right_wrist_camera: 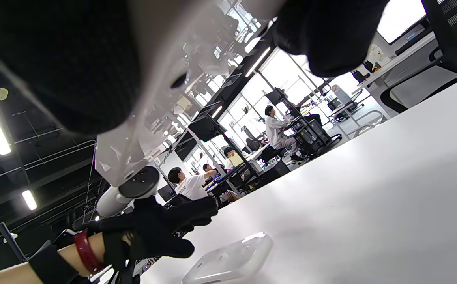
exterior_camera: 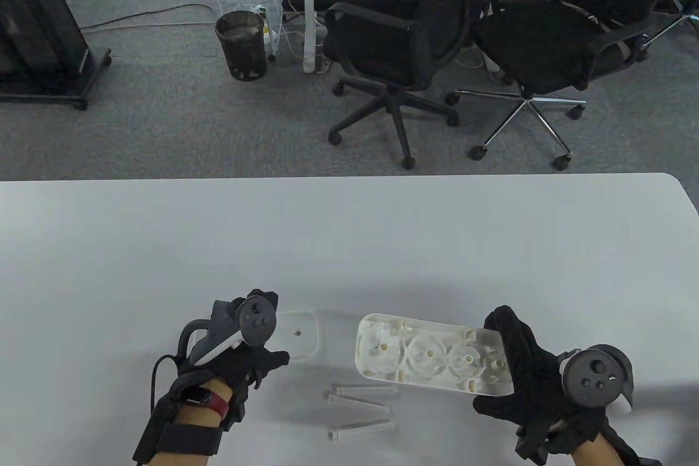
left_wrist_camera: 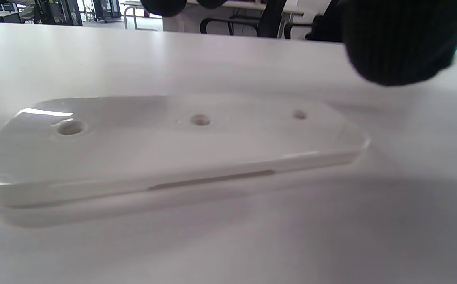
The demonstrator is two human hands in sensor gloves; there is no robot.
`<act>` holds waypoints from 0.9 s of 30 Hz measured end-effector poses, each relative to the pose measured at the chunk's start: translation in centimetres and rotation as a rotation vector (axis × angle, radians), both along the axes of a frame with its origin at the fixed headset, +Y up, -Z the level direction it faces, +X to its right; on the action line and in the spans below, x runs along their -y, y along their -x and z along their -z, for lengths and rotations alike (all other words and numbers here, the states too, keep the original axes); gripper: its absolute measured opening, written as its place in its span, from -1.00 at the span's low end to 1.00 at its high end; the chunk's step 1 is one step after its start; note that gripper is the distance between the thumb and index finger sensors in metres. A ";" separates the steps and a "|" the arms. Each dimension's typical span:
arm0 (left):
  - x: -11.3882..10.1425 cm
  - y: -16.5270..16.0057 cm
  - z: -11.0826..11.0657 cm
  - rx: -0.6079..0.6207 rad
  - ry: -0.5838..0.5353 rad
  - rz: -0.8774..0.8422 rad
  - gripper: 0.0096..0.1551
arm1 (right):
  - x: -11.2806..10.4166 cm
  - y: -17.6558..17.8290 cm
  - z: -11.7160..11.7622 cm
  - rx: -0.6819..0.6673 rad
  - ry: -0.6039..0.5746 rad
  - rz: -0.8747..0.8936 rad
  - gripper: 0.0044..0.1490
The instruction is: Fit Hanoi Tower parts together into a complete Hanoi Tower
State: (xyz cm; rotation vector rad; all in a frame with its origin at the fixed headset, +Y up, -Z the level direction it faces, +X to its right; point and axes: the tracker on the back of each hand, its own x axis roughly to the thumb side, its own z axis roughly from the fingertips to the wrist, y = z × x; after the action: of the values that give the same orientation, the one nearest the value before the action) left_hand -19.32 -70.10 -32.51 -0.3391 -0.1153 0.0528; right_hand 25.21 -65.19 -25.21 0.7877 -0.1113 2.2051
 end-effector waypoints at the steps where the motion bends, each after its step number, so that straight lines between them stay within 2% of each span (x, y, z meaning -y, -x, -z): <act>1: 0.5 0.0 0.5 0.003 0.019 0.032 0.34 | 0.1 -0.1 0.1 0.003 0.003 0.006 0.66; 11: 3.8 0.2 1.7 0.018 0.202 0.166 0.48 | 0.4 0.0 0.4 -0.017 0.028 0.022 0.66; 14: 4.5 0.4 1.8 0.020 0.220 0.188 0.47 | 0.5 0.1 0.4 -0.019 0.030 0.028 0.67; 21: 4.4 0.6 2.2 0.016 0.177 0.166 0.41 | 0.7 0.3 0.3 -0.034 0.042 0.053 0.69; 27: 4.2 1.3 1.7 0.061 0.057 0.155 0.46 | 0.5 0.1 0.2 -0.040 0.048 0.081 0.69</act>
State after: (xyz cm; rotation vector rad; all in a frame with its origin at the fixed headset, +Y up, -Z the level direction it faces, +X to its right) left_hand -20.67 -74.26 -34.17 -0.4057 -0.1479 -0.1077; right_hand 25.07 -65.71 -25.39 0.7862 -0.0689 2.1070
